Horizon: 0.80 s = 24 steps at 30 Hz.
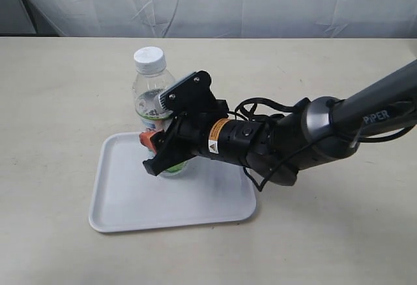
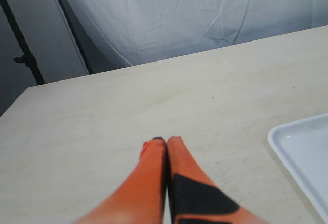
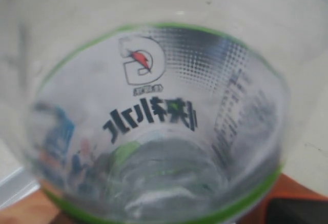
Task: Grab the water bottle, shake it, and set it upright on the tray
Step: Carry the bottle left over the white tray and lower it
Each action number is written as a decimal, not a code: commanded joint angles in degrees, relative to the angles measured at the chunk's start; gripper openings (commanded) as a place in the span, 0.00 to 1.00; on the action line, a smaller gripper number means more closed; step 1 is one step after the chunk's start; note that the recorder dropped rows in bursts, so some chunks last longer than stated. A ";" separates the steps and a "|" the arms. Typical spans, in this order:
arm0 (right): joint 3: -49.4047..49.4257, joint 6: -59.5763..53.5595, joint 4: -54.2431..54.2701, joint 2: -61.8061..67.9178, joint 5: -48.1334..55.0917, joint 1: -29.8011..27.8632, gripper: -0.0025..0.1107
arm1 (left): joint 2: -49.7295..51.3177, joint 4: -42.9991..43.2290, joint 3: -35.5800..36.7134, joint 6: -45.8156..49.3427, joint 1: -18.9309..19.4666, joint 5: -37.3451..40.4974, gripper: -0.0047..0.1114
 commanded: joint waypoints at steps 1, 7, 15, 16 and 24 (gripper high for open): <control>-0.51 -0.46 3.81 -0.55 0.53 -0.08 0.01 | -0.26 -0.23 0.21 -0.07 -0.14 -0.77 0.04; -0.51 -0.46 4.03 -0.55 2.56 -0.08 0.14 | -0.26 -0.23 0.21 -0.07 -0.14 -0.77 0.04; -0.51 -0.46 4.30 -0.55 6.31 0.04 0.63 | -0.26 -0.23 0.21 -0.07 -0.14 -0.77 0.04; -0.51 -0.46 4.85 -0.80 7.17 0.04 0.63 | -0.26 -0.23 0.21 -0.07 -0.14 -0.77 0.04; -0.51 -0.46 5.34 -2.19 12.59 0.04 0.63 | -0.26 -0.23 0.21 -0.24 -0.14 -0.77 0.04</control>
